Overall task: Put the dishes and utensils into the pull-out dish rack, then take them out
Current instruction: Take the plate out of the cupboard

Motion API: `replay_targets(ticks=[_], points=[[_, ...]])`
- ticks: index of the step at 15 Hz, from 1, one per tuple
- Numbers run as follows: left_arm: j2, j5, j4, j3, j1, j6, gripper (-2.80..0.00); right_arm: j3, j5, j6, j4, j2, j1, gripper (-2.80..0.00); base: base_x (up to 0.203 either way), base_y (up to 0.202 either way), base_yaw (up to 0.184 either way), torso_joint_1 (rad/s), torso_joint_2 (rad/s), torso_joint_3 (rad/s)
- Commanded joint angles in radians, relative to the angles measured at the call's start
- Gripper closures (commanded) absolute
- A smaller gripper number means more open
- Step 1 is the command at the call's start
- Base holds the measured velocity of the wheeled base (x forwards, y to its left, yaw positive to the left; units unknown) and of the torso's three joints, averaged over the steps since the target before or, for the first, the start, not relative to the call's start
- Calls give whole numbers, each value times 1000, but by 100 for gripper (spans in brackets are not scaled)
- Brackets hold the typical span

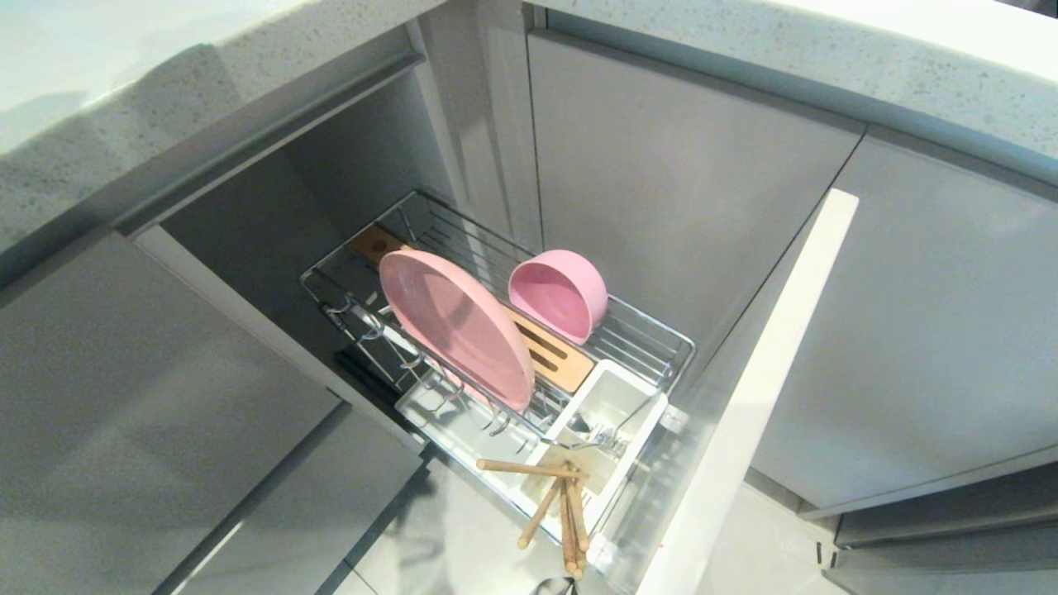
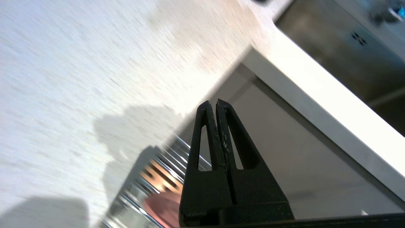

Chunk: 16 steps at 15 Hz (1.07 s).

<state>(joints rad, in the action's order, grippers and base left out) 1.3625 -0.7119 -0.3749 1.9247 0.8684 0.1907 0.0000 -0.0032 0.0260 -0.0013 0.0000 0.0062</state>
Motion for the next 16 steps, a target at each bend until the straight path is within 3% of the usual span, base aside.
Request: replay_targets(ticks=[1,3,7,10,12,16], points=[[-38,48,12,-6,-120,-38,0,2,0,0,0,0,0,0,0,0,0,0,0,0],[-116,169,22,-50,-238,-95,0,2,0,0,0,0,1,0,0,0,0,0,0,0],[-301,452,21,-148,-574,-113,0,0,0,0,0,0,0,0,0,0,0,0,0,0],[-514,595,18,-320,-721,-116,0,1,0,0,0,0,0,0,0,0,0,0,0,0],[-662,654,4,-472,-794,-116,0,1,0,0,0,0,0,0,0,0,0,0,0,0],[-976,774,-95,-779,-869,-143,0,2,0,0,0,0,0,0,0,0,0,0,0,0]])
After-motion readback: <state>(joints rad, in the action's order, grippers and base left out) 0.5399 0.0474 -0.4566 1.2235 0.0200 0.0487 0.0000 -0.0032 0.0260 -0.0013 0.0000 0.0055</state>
